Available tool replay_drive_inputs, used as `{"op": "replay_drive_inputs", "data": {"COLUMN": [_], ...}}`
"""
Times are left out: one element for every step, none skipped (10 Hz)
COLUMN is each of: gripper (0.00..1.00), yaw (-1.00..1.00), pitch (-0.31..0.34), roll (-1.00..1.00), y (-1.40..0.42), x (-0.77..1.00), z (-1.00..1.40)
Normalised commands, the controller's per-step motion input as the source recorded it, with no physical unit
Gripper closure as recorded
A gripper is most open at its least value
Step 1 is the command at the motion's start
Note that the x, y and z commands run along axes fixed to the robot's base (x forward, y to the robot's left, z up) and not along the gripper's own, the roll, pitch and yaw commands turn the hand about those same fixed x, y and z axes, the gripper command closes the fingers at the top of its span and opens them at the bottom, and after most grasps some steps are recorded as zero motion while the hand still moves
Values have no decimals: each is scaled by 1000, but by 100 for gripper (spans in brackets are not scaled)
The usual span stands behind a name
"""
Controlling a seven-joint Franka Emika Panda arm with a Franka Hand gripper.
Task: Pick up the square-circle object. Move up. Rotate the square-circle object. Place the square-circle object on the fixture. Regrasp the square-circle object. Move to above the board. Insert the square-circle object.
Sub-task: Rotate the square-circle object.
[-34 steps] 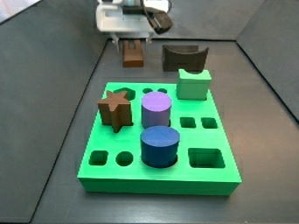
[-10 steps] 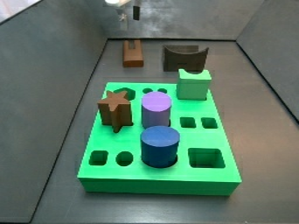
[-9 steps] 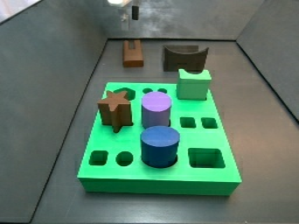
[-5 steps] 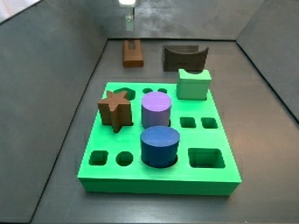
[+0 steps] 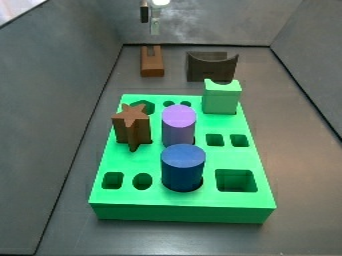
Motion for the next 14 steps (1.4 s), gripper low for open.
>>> {"op": "replay_drive_inputs", "data": {"gripper": [0,0,0,0,0,0,0,0,0,0,0,0,0,0], "yaw": [1000,1000,1000,1000,1000,1000,1000,1000,1000,1000,1000,1000,1000,1000], "pitch": [-4,-4,-4,-5,-5,-6,-6,-7,-8,-9,-9,-12,-13,-17], "roll": [2,2,2,2,2,3,3,3,4,4,4,6,6,8], "y": [2,2,2,2,2,2,2,2,2,2,2,2,2,2], "x": [34,34,34,34,34,34,34,34,34,34,34,34,34,34], "z": [-34,-34,-34,-34,-34,-34,-34,-34,-34,-34,-34,-34,-34,-34]}}
